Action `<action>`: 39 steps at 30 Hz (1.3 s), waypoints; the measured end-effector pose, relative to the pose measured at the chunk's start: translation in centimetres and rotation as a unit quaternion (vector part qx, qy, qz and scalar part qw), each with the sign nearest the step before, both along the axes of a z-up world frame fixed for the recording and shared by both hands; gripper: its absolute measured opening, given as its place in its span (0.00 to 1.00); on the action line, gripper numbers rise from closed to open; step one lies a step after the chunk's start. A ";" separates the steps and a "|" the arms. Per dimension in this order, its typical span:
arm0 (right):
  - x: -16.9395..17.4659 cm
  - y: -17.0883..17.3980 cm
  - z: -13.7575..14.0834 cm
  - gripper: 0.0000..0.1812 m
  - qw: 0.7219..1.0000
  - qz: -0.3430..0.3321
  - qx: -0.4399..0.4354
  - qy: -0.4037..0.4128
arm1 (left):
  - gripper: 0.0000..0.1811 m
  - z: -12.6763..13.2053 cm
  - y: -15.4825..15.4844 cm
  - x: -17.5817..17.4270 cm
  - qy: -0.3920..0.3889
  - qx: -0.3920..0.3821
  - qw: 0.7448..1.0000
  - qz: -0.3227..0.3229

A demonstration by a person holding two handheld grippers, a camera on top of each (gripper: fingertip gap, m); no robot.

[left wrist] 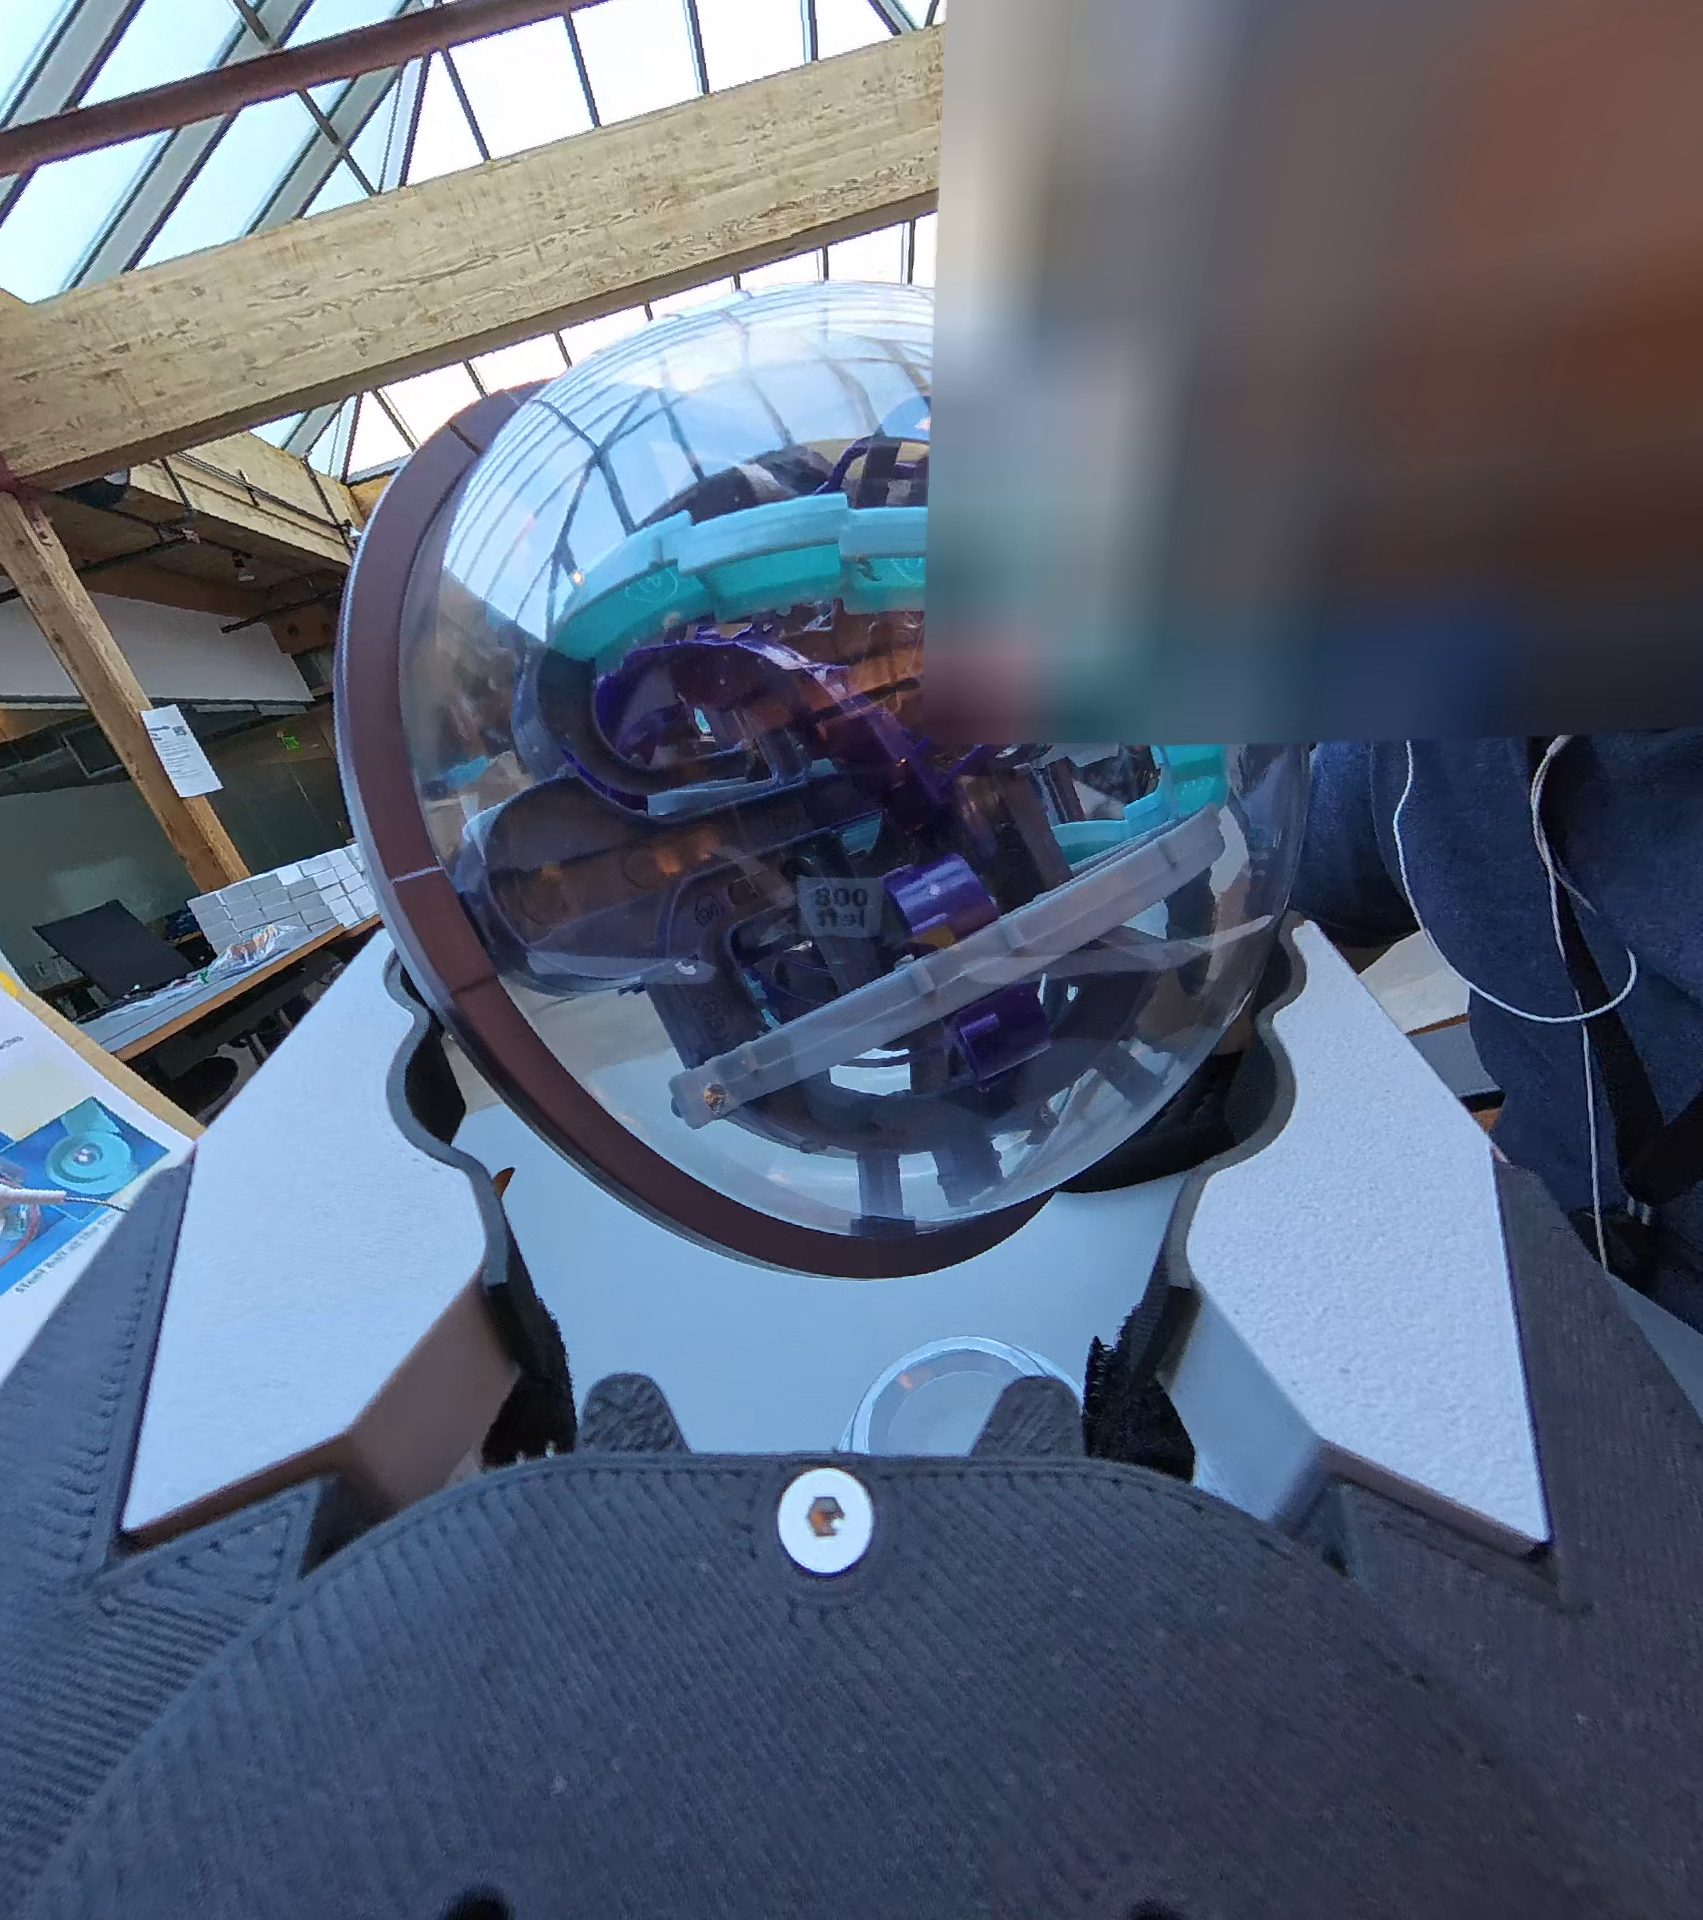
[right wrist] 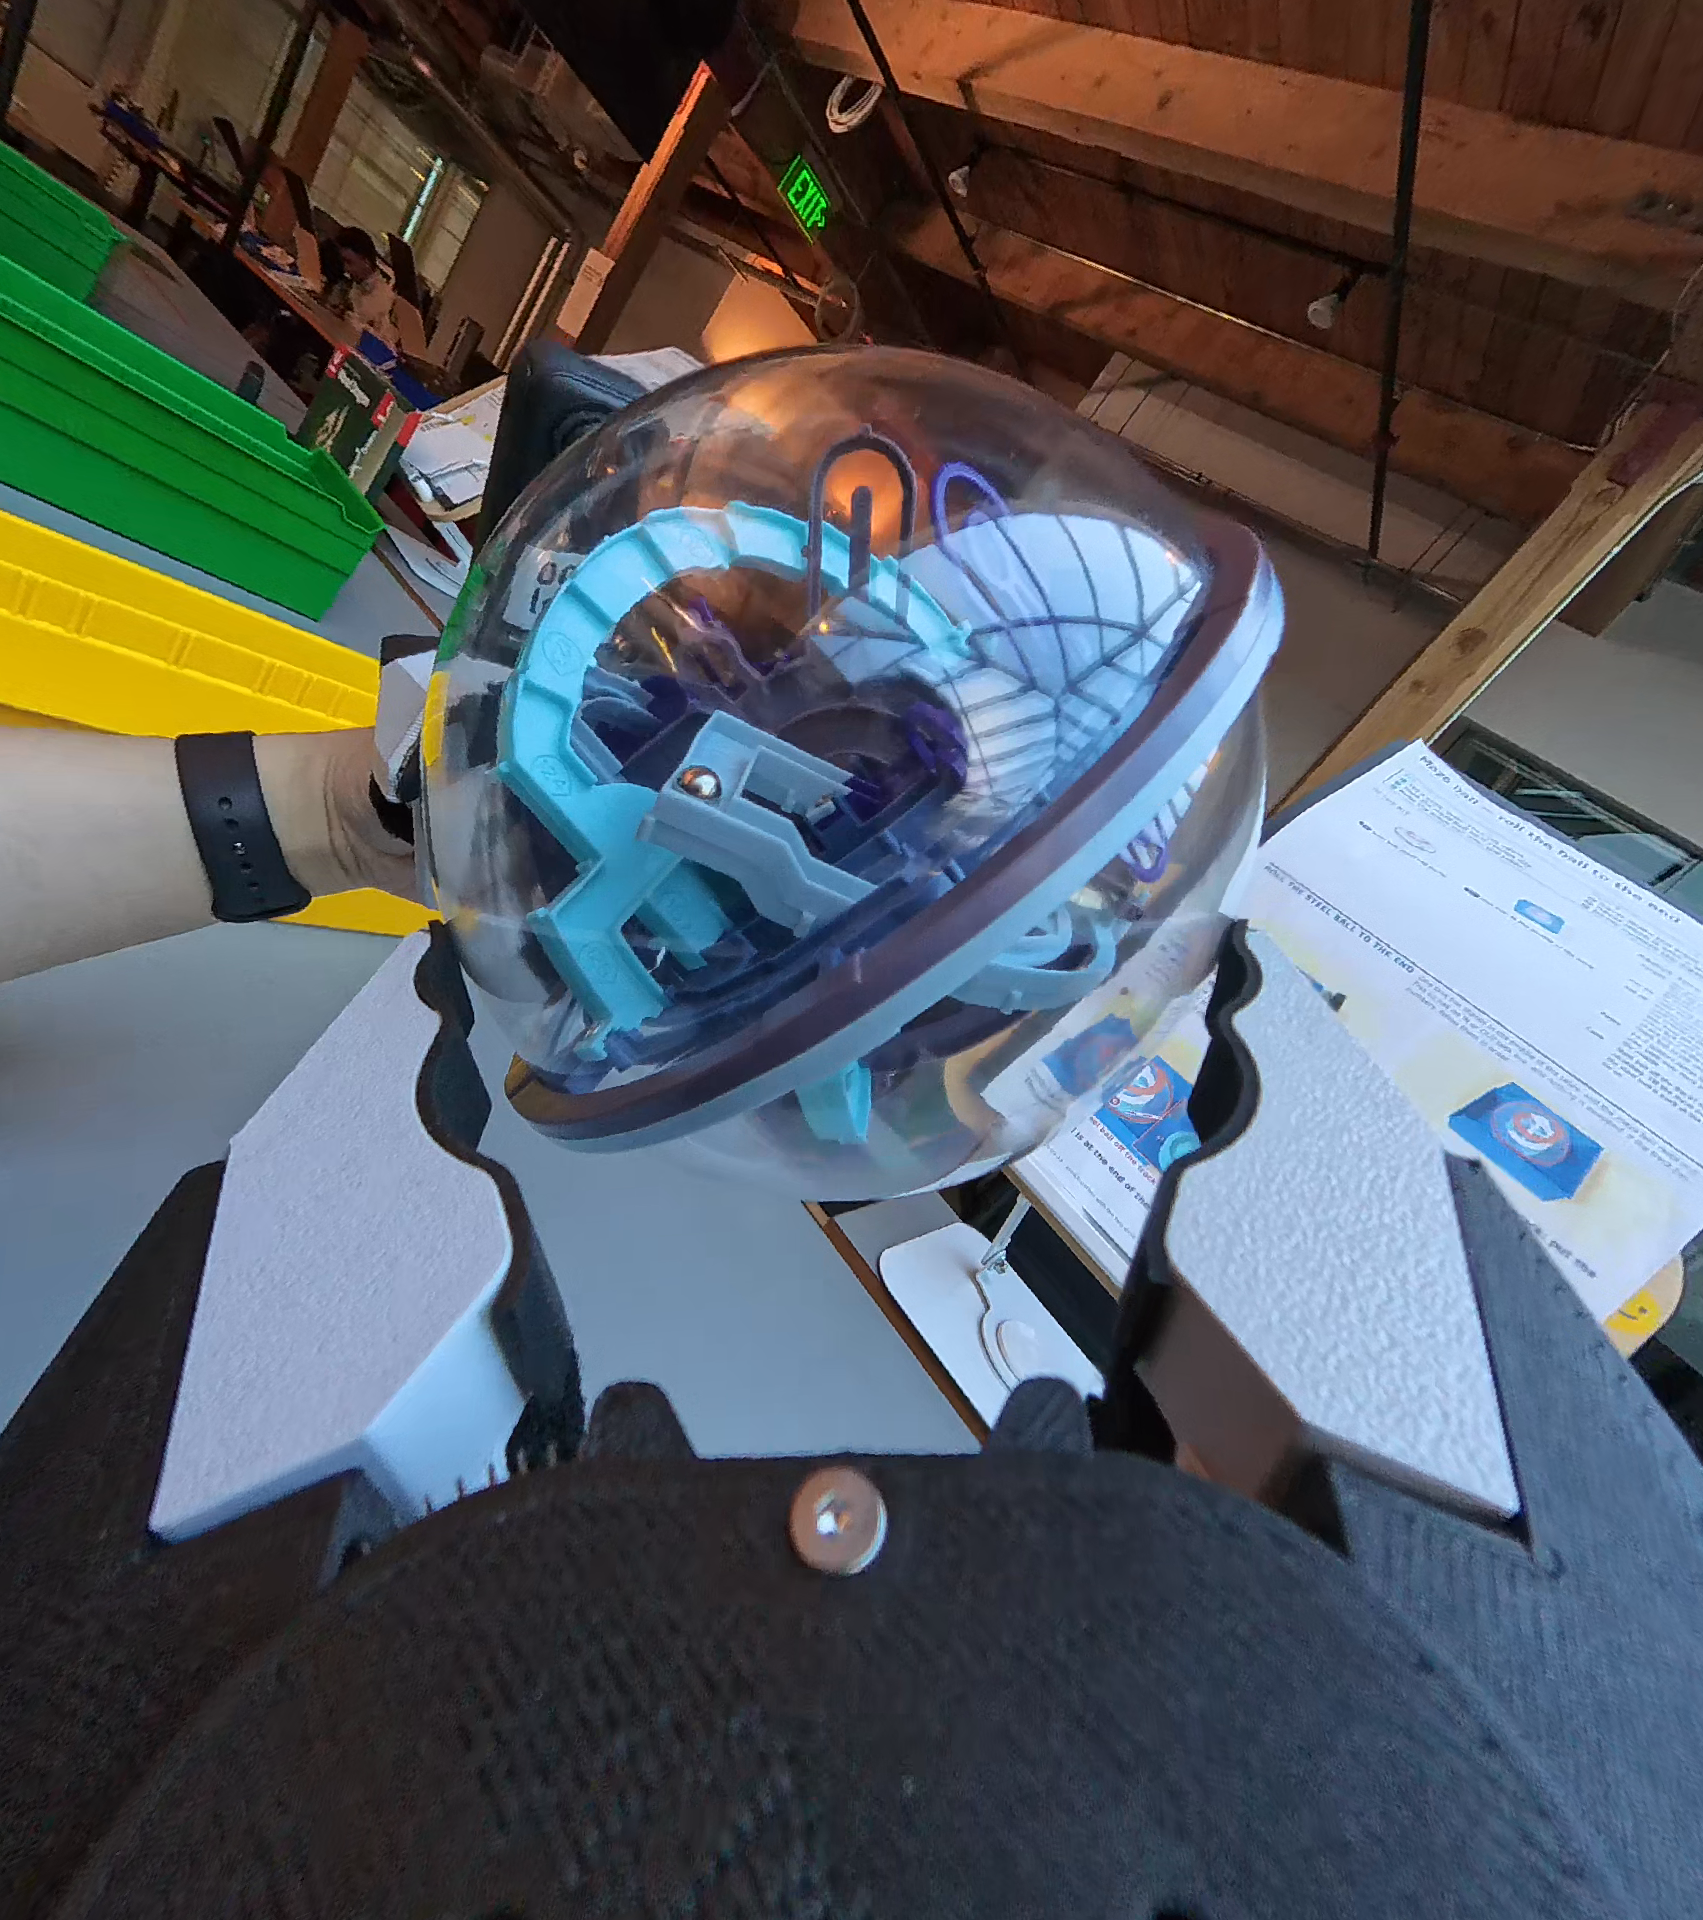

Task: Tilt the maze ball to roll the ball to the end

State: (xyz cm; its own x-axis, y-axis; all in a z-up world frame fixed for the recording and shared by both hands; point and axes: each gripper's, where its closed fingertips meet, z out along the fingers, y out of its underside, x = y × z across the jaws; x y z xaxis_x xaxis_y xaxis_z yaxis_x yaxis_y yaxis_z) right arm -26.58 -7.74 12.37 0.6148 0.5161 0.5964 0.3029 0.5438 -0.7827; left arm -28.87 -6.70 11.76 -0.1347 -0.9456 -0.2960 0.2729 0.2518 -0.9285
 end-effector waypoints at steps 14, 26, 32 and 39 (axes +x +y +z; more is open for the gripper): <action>1.0 0.2 -2.0 0.77 0.999 -0.001 -0.048 0.005 | 0.83 -2.2 0.3 1.0 -0.003 -0.058 0.998 -0.010; 0.9 0.4 -3.1 0.78 0.998 0.003 -0.066 0.007 | 0.83 -3.2 0.4 0.8 0.003 -0.068 0.998 0.002; 0.8 0.7 -3.4 0.77 0.997 0.004 -0.076 0.015 | 0.83 -3.4 0.7 0.7 0.011 -0.073 0.997 0.006; 0.9 1.1 -3.7 0.77 0.996 0.002 -0.090 0.019 | 0.83 -3.7 1.0 0.8 0.012 -0.084 0.996 0.007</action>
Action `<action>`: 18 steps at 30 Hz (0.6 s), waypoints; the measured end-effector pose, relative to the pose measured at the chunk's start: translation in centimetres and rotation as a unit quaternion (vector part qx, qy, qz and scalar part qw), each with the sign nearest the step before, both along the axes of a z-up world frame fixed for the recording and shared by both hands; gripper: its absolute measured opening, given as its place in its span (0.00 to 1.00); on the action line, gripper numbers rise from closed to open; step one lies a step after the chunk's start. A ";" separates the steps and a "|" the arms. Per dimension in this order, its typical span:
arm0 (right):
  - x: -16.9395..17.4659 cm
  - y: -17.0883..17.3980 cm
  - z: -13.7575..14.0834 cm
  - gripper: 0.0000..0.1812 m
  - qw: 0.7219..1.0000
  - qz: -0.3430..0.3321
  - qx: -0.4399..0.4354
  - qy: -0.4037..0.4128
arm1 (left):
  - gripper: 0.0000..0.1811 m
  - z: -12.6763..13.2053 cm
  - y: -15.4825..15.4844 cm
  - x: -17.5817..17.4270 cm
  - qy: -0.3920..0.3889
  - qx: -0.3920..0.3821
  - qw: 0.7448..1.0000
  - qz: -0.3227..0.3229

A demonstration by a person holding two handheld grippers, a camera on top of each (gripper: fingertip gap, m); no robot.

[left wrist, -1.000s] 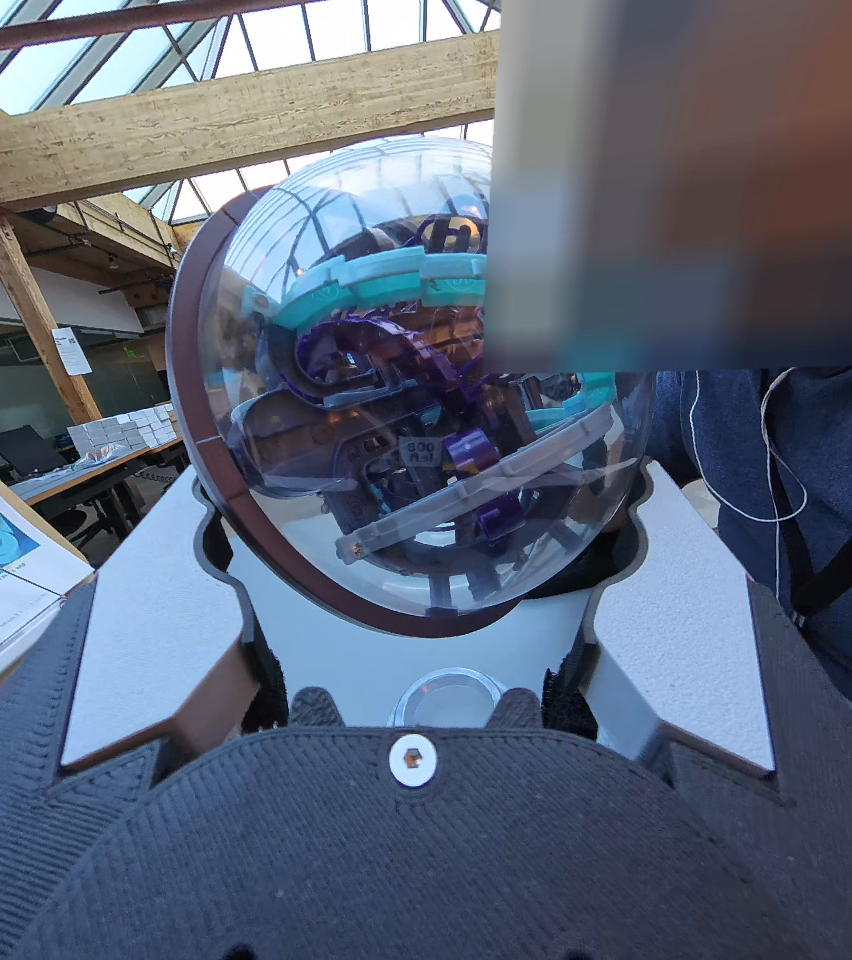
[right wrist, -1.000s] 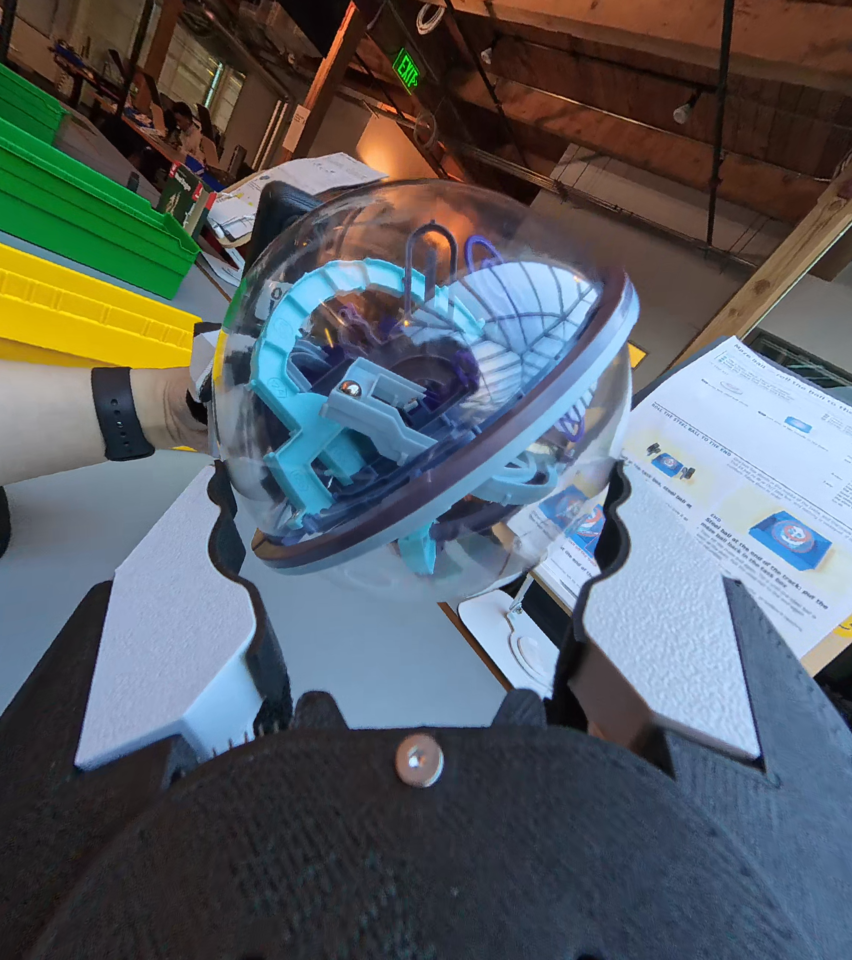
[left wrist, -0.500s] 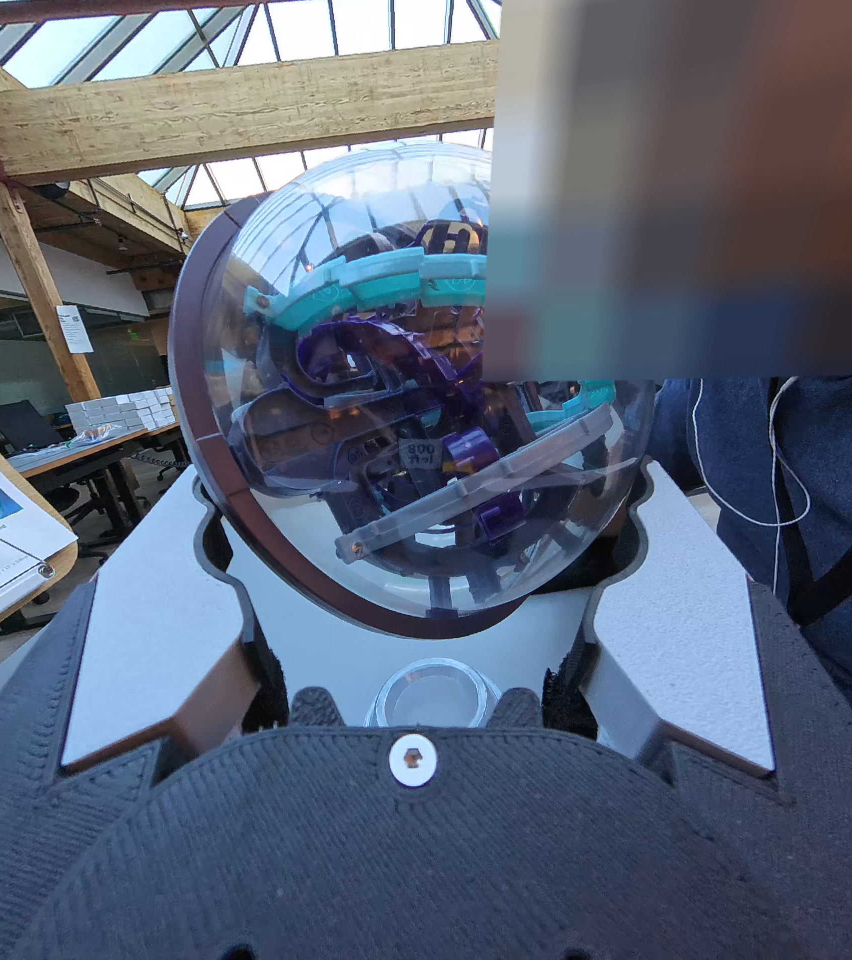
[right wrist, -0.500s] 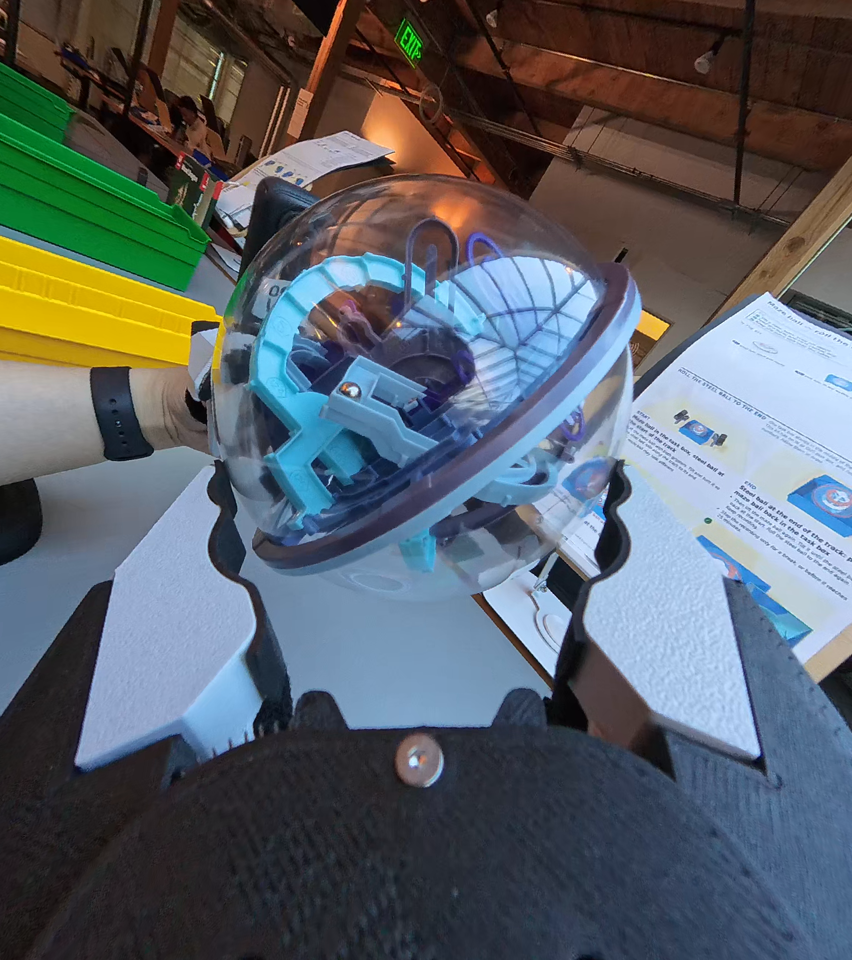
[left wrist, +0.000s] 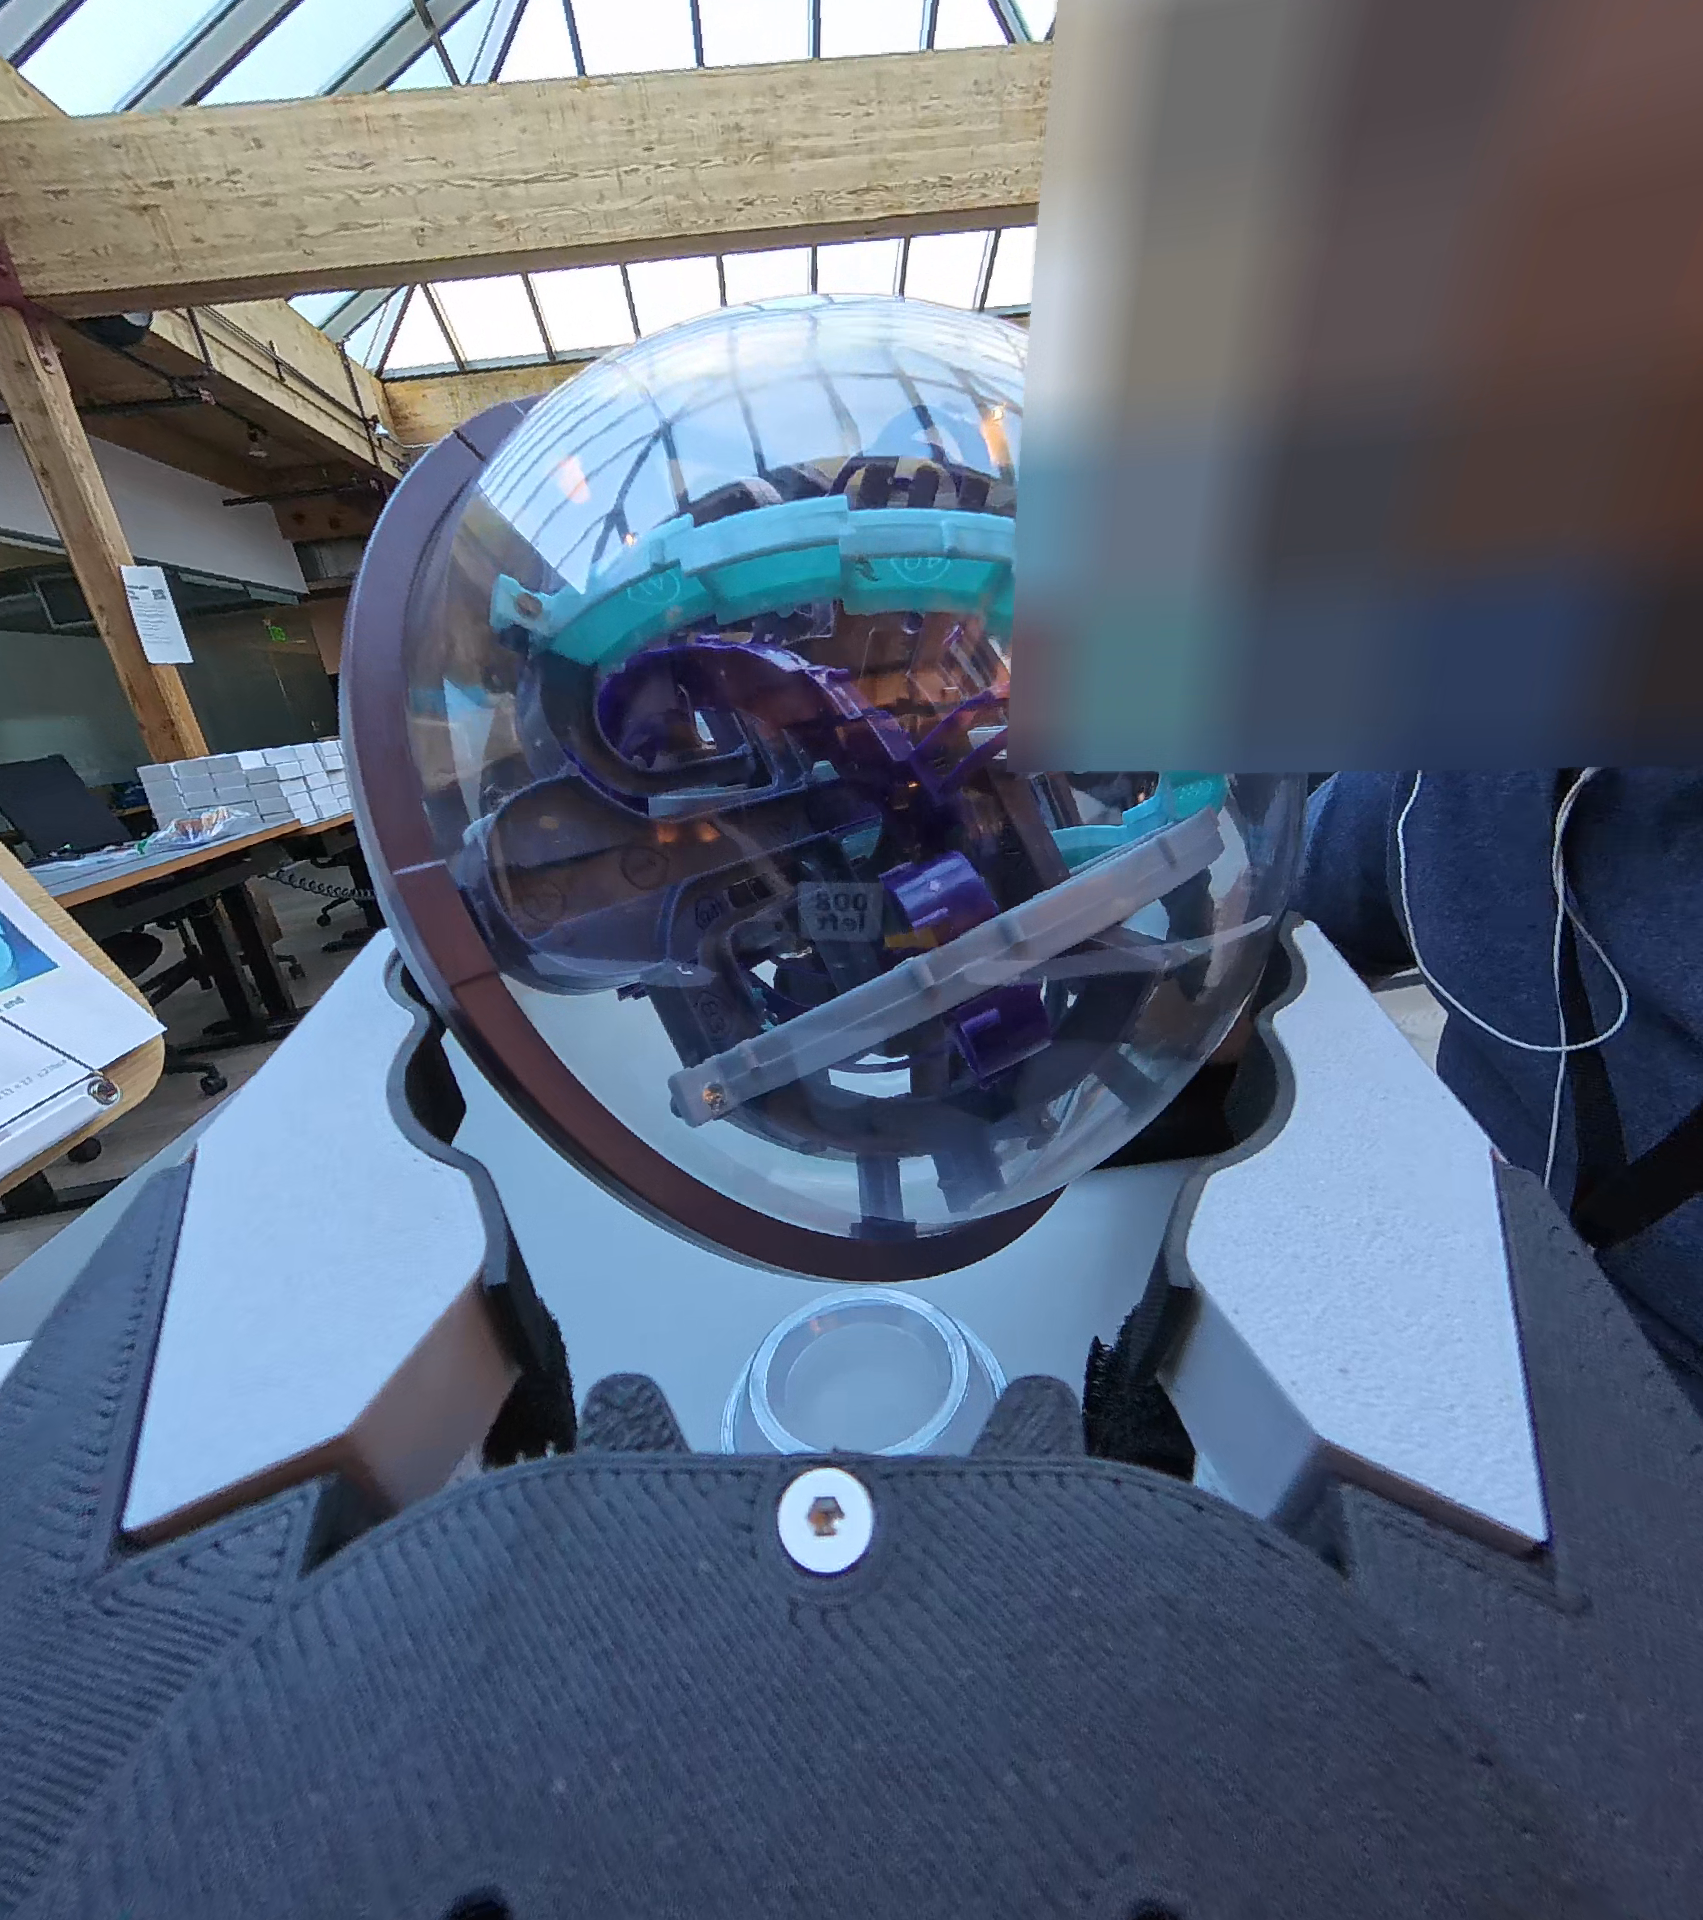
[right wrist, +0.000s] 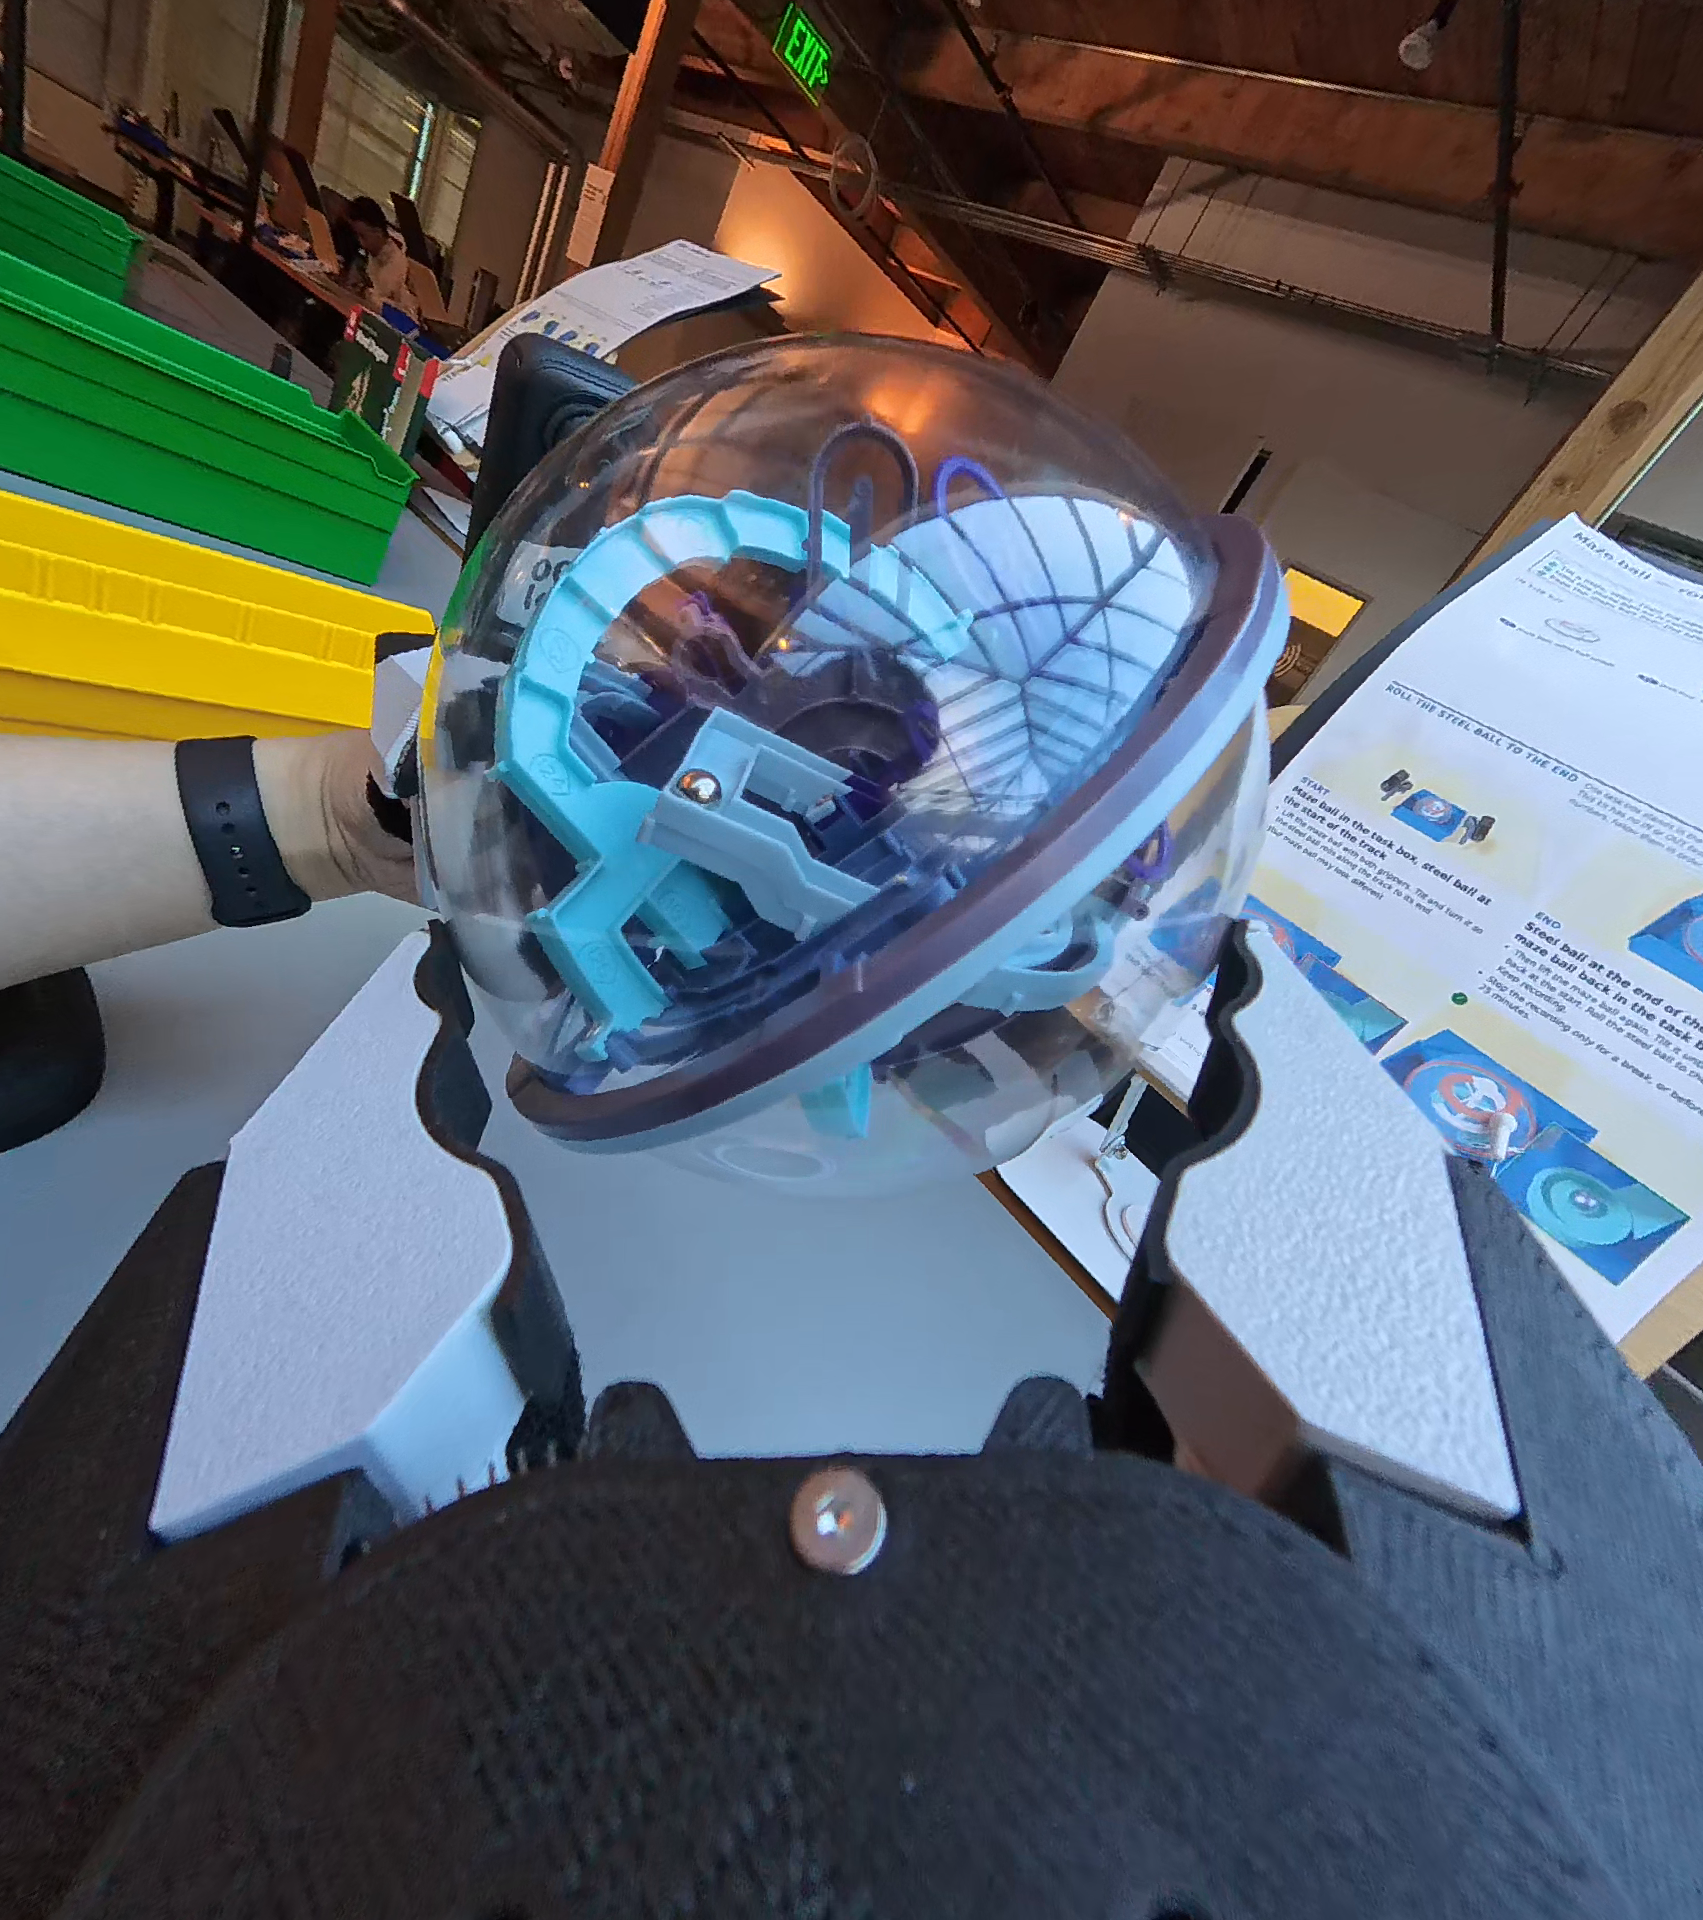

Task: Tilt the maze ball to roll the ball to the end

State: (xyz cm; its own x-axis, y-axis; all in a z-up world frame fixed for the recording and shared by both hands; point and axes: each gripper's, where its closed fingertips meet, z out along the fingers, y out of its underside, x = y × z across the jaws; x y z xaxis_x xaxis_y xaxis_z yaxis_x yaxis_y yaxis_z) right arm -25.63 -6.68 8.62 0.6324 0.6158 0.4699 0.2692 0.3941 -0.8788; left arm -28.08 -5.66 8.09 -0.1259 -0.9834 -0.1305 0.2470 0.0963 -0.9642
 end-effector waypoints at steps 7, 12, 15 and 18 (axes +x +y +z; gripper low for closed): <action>0.1 0.2 -0.3 0.77 1.000 -0.001 -0.008 -0.001 | 0.83 -0.3 0.3 0.1 -0.003 -0.010 1.000 -0.002; 0.2 0.4 -0.5 0.77 1.000 -0.002 -0.016 -0.001 | 0.83 -0.6 0.4 0.2 -0.005 -0.018 1.000 -0.003; 0.1 0.4 -0.8 0.77 1.000 0.001 -0.019 -0.001 | 0.83 -0.8 0.4 0.2 -0.006 -0.020 1.000 0.000; 0.0 0.4 -1.1 0.77 1.000 0.004 -0.022 0.000 | 0.83 -1.1 0.4 0.0 -0.006 -0.024 1.000 0.003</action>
